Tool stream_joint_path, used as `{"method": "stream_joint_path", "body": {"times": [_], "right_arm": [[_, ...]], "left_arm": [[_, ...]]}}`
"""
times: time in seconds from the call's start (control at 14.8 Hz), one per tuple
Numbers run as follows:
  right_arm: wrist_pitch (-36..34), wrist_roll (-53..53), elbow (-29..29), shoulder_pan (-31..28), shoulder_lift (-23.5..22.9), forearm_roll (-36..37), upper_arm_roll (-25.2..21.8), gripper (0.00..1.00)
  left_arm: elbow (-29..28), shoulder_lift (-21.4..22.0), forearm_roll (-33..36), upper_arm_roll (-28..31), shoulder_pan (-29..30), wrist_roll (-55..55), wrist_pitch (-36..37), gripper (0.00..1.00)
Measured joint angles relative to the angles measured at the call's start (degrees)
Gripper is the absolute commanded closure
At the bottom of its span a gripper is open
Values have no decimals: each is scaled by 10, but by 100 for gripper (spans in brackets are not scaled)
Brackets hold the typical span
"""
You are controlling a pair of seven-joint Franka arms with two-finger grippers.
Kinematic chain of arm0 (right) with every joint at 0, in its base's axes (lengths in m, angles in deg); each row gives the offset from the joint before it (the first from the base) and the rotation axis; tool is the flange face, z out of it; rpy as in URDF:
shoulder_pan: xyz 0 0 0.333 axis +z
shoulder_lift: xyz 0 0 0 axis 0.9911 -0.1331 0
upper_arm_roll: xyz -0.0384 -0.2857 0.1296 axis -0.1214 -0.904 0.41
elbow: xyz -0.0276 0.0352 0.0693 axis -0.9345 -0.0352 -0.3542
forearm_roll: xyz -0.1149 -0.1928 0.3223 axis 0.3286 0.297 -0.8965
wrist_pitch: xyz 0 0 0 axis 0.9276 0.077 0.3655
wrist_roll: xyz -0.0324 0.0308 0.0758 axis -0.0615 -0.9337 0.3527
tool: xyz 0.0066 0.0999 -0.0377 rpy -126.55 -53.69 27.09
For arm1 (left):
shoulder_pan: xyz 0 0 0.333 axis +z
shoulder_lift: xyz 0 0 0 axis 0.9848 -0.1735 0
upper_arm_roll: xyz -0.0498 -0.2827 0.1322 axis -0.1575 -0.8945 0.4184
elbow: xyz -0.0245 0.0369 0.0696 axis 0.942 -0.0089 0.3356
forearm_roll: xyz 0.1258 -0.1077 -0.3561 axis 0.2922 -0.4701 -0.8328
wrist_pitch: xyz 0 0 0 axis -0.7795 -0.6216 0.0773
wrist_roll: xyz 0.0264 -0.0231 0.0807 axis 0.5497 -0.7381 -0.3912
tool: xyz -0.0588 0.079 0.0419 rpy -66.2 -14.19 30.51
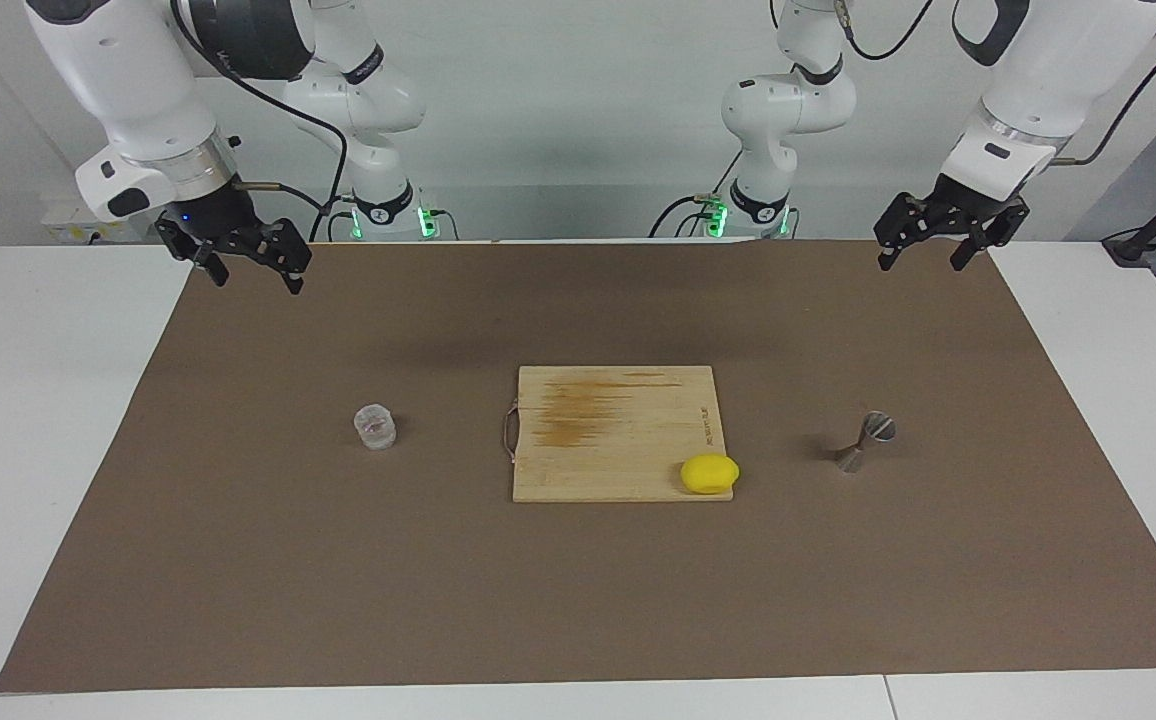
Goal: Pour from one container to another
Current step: 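Open the left gripper beside the metal cup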
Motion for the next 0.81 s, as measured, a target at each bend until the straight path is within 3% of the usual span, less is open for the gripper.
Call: {"method": "stream_joint_path", "body": {"times": [0.81], "right_arm": [[0, 0, 0, 0, 0, 0, 0, 0]], "left_arm": [[-5, 1, -21, 2, 21, 9, 2, 0]]}}
